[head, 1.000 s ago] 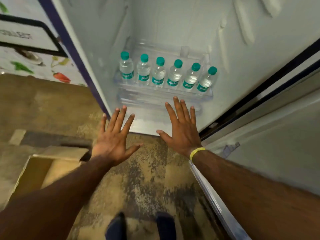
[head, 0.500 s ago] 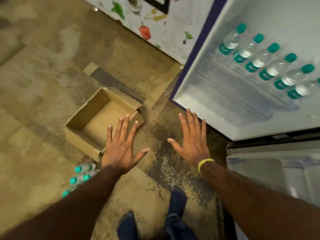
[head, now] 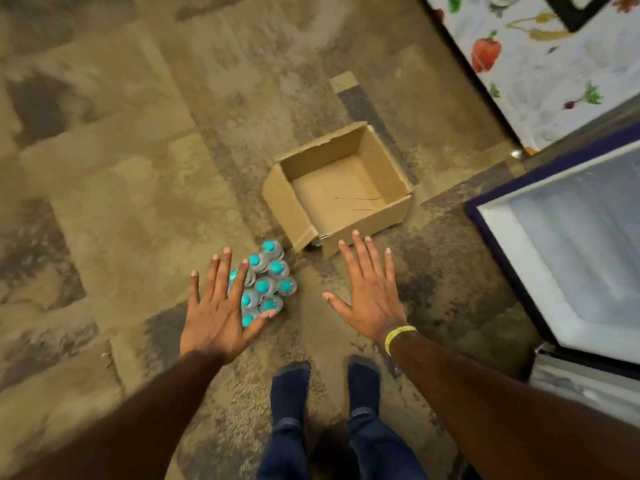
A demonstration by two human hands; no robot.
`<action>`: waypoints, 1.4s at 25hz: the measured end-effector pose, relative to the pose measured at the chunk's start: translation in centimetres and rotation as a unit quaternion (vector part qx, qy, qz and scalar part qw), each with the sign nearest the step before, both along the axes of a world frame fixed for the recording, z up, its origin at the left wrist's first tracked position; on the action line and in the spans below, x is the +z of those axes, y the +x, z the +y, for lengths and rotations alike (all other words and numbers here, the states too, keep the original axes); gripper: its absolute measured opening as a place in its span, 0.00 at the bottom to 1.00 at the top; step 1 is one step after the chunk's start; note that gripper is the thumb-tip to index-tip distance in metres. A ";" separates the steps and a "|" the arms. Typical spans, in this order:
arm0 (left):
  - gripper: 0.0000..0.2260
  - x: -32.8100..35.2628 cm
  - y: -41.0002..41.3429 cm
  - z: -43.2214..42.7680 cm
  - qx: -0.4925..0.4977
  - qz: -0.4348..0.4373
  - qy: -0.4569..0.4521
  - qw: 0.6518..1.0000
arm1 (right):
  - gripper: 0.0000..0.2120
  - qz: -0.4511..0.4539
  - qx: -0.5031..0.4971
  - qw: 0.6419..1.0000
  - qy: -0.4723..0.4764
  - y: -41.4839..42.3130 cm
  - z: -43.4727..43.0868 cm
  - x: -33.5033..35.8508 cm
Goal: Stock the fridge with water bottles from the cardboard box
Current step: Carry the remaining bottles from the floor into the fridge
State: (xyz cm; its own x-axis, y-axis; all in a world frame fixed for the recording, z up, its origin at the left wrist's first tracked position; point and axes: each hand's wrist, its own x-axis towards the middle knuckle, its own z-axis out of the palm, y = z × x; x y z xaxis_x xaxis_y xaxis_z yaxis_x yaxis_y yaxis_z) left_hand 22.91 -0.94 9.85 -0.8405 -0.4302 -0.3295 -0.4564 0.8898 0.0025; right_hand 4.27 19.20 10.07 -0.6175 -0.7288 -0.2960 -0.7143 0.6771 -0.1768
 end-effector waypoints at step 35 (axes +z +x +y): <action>0.46 -13.7 3.4 4.9 0.281 0.166 0.439 0.837 | 0.08 -0.358 -0.015 0.933 -0.029 -1.0 -8.1 -11.7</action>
